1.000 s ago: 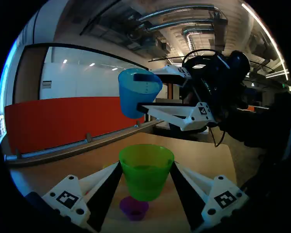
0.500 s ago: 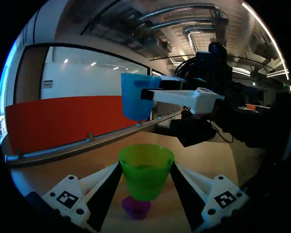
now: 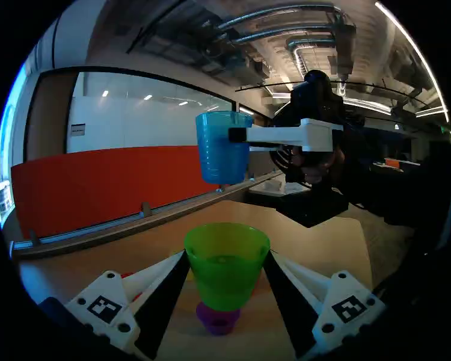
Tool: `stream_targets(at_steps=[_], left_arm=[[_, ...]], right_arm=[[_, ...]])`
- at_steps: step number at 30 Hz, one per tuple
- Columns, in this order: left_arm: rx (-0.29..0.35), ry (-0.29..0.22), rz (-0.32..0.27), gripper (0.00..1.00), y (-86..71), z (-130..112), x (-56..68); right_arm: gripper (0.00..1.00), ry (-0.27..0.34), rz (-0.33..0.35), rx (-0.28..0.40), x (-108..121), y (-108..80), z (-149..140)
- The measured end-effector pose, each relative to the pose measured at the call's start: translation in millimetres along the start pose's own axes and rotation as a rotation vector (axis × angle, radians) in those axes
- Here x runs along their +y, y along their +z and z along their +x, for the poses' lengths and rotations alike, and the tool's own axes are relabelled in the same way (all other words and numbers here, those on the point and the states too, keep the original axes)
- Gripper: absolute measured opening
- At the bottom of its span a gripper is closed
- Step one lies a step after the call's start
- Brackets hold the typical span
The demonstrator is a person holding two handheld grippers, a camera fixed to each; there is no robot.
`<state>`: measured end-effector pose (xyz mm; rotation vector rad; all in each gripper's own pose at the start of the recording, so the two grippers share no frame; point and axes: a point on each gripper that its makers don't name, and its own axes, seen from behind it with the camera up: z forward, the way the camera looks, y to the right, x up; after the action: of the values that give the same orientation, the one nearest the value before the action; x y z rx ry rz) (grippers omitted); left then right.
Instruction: Pour water
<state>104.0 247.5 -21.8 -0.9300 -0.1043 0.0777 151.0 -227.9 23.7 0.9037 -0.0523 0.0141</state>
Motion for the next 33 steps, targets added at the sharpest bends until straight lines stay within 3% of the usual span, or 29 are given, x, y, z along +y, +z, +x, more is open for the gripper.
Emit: stream_targets(at_steps=[9, 18, 33], left_arm=[[-0.044, 0.002, 0.054, 0.85, -9.5, -14, -22.6], [-0.122, 0.002, 0.093, 0.85, -14.0, -45, -42.8], [-0.260, -0.011, 0.124, 0.85, -5.4, -104, -70.1]], right_arm=[[0.89, -0.055, -0.027, -0.072, 8, -10.7, -25], [0.89, -0.080, -0.038, -0.131, 16, -27.6, -55], [0.89, -0.084, -0.018, -0.219, 15, -47.9, -103]])
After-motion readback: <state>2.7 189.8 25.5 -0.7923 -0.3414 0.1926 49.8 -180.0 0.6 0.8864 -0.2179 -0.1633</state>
